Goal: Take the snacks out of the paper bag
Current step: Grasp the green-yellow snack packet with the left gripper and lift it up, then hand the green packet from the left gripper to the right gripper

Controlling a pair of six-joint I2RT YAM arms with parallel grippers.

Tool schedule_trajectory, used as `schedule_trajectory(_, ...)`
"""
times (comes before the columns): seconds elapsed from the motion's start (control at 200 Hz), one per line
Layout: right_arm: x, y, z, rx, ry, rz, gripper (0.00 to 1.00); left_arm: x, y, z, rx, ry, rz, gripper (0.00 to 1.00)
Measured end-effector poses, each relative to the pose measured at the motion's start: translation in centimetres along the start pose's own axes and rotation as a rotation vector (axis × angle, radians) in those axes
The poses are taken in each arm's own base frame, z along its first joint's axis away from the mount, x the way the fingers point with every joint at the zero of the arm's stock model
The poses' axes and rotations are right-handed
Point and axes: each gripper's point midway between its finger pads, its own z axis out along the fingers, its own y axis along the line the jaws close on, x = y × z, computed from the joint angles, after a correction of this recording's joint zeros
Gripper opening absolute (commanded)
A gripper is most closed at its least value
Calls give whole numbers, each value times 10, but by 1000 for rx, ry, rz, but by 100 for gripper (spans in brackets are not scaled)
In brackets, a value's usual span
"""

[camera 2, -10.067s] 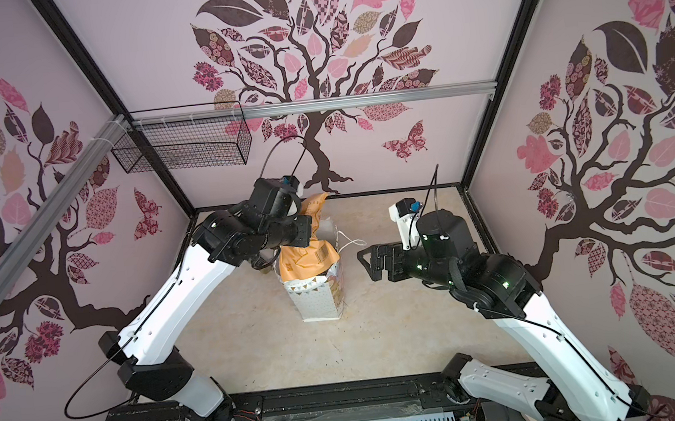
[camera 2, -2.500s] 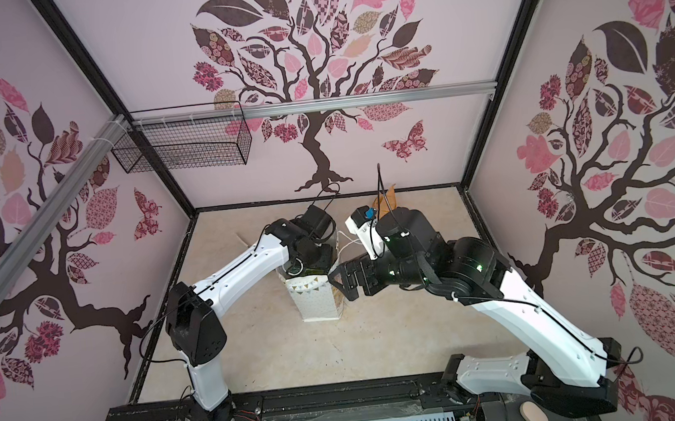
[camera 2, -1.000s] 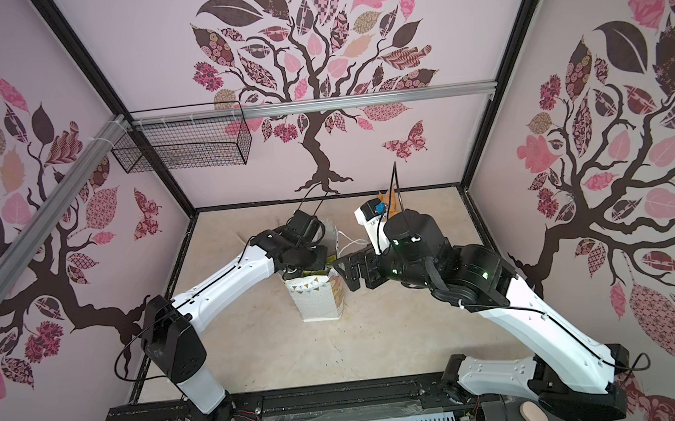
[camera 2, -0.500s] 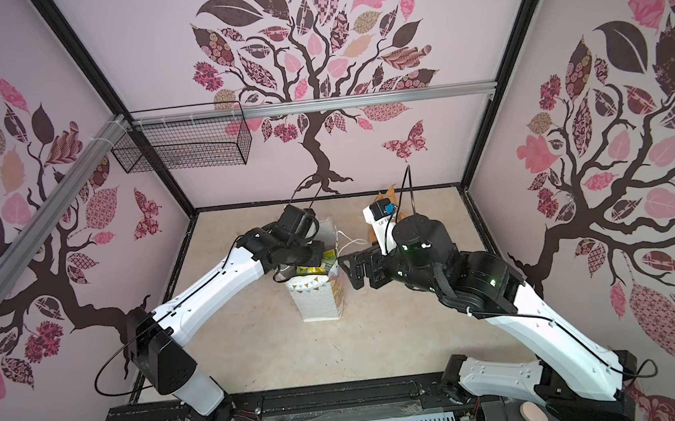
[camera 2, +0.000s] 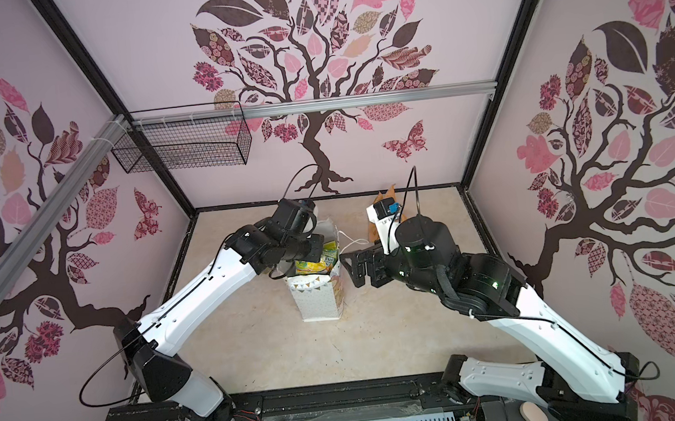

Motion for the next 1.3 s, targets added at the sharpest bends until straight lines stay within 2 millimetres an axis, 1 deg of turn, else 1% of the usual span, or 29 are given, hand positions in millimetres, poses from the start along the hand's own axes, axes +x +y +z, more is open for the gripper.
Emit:
schedule_trajectory(0.13,0,-1,-1,4,-7,6,100,-2,-2,-6,1,-13,15,0)
schedule_trajectory(0.385,-1,-5,1,22,-13,26,100,-16,-3,-21,3,-71,40,0)
schedule_trajectory(0.615,-3,-10,16,32,2,62,100,-29,-6,-35,15,-125,57,0)
schedule_trajectory(0.885,-3,-10,21,10,5,93,100,-49,-13,-54,46,-198,58,0)
schedule_trajectory(0.96,-1,-13,23,9,11,103,100,-57,-16,-62,62,-227,54,0)
schedule_trajectory(1.085,-3,-16,26,-1,4,116,100,-71,-22,-82,95,-285,48,0)
schedule_trajectory(1.3,-14,-8,25,-48,-38,116,100,-95,-34,-122,174,-380,38,0)
